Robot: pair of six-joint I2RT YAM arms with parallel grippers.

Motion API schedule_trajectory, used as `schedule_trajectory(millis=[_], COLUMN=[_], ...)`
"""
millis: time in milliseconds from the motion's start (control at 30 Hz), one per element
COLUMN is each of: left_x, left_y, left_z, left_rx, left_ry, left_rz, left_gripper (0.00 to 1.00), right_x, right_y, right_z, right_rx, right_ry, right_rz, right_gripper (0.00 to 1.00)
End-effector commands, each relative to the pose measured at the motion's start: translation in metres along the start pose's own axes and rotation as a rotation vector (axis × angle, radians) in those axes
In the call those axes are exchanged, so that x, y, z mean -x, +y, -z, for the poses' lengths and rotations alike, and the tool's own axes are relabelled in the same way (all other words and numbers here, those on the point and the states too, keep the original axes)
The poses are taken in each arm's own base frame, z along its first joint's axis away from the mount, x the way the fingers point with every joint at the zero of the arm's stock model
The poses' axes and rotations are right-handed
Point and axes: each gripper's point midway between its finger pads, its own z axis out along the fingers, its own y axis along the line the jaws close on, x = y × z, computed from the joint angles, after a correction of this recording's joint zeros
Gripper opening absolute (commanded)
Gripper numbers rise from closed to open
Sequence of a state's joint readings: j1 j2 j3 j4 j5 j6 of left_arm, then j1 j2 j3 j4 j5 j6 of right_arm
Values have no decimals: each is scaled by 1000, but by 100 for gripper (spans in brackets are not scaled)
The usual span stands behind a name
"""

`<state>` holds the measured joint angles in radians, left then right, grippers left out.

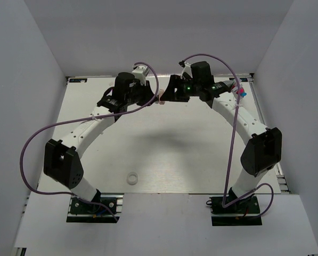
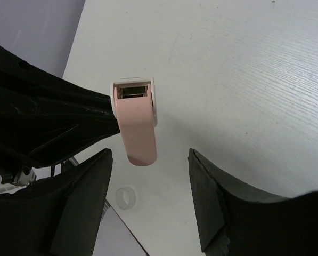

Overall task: Sort the stationery into containers
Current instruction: Place the stapler in the storage box.

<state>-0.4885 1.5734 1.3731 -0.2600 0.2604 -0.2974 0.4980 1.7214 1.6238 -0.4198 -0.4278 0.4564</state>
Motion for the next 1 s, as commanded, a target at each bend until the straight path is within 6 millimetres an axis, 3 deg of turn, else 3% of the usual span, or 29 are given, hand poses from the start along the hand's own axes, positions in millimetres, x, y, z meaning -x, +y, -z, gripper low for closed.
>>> schedule_trajectory(millis=[0,167,400,533,600,700,733,767,833,867,933,967], left_x=[16,16,8,5,3,2,2,2,0,-2,-2,-2], left_y=[-15,-19,-19,-20,-23,-27,-28,-28,-26,-25,-10,-5], left_z=[11,11,9,9,9,9,9,9,9,10,15,16], left_rx=[-43,-66,-80,-87,-102,-129,-133,-133,-121,-116,-70,-43], left_ry=[-53,-53,-40,-36,-32,-28,-29,-29,-24,-21,-23,-25], left_rz=[-9,-4,9,18,26,39,41,45,56,59,76,61], left_gripper=[0,0,0,0,0,0,6,28,53,77,98,98], right_x=[12,14,10,11,10,8,9,10,13,16,24,25], right_y=[9,14,20,20,19,22,22,22,18,15,4,-3], right_z=[0,-5,-8,-6,-5,-3,-2,0,6,10,24,27], right_rx=[13,52,93,98,104,118,117,115,105,93,60,32], right_ry=[-36,-29,-19,-23,-20,-19,-22,-26,-40,-50,-77,-85], right_rz=[32,37,33,37,38,49,51,55,56,57,73,80], right_gripper=[65,50,39,24,22,5,0,0,0,0,0,0])
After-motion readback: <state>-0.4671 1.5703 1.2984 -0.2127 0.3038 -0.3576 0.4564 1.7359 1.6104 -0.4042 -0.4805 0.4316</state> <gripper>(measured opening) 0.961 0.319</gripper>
